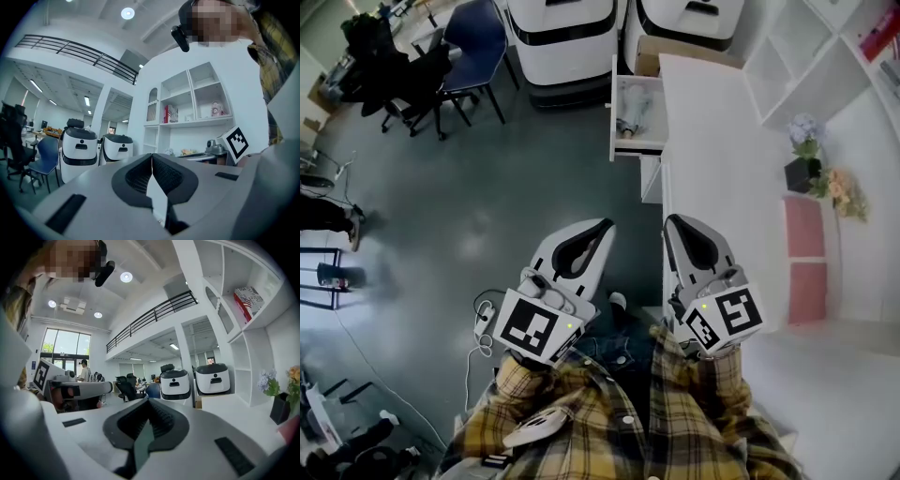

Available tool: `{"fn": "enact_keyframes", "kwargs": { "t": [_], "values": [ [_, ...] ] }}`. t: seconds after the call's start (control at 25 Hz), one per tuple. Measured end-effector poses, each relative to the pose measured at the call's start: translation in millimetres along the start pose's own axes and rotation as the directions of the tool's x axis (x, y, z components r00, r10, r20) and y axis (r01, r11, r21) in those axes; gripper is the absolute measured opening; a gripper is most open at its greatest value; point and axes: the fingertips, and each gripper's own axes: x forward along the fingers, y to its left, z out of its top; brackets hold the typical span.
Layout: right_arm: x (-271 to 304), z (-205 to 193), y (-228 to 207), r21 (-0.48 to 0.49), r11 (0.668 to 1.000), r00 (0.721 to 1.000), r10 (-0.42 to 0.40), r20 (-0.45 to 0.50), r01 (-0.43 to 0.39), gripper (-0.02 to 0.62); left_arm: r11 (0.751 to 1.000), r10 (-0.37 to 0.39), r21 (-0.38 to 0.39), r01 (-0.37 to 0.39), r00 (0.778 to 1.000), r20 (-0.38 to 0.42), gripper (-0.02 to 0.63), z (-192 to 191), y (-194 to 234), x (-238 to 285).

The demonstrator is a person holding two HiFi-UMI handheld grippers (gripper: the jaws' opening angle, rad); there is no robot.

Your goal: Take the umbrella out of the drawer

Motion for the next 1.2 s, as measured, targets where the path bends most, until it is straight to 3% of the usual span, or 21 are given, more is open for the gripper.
{"fn": "enact_keyframes", "kwargs": {
  "t": [0.32,0.6,1.2],
  "values": [
    [7.0,1.1,1.6,0.010,0.999,0.999,0.036,0.009,-0.036,0.017,0.999,0.036,0.011,-0.036,0.999,-0.004,0.021,3.6,6.3,-1.0],
    [27.8,0.4,3.8,0.032,0.999,0.999,0.042,0.003,-0.042,0.017,1.000,0.012,-0.004,-0.012,1.000,-0.016,0.021,0.9,23.2,9.5],
    [143.0,-1.3,-43.8,0.088,0.991,0.993,-0.098,-0.068,0.104,0.017,0.991,-0.129,-0.050,0.125,0.989,-0.076,0.021,3.6,139.1,92.5]
  ]
}}
